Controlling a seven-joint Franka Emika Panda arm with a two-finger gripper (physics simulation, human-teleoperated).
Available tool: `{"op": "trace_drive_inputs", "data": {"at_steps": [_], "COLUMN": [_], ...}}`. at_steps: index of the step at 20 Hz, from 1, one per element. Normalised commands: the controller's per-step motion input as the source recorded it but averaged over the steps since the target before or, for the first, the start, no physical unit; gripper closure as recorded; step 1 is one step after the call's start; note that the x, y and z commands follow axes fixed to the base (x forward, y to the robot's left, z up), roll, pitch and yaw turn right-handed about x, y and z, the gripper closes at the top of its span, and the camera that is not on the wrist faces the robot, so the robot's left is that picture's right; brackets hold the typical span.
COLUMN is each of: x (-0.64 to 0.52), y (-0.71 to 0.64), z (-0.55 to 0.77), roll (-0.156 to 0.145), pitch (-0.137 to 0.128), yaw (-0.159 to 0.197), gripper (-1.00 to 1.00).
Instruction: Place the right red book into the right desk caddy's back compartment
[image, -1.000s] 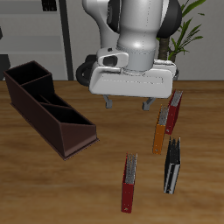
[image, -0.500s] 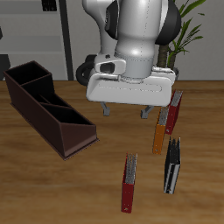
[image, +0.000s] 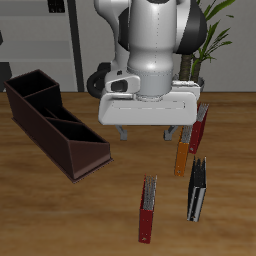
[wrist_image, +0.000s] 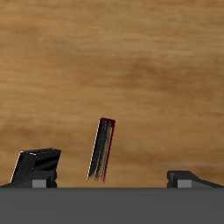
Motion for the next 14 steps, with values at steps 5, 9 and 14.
{"op": "trace_drive_inputs", "data": {"at_steps": [5,9,14], "x": [0.01,0.06,0.10], "y": [0.04,-0.03,-0.18], "z": [-0.04,-0.07,-0.13], "roll": [0.036,0.020,-0.048], "pitch": [-0.020,-0.007,0.017], "yaw": [0.020,0.028,-0.016], "gripper": [-1.00,-1.00,-1.00]}}
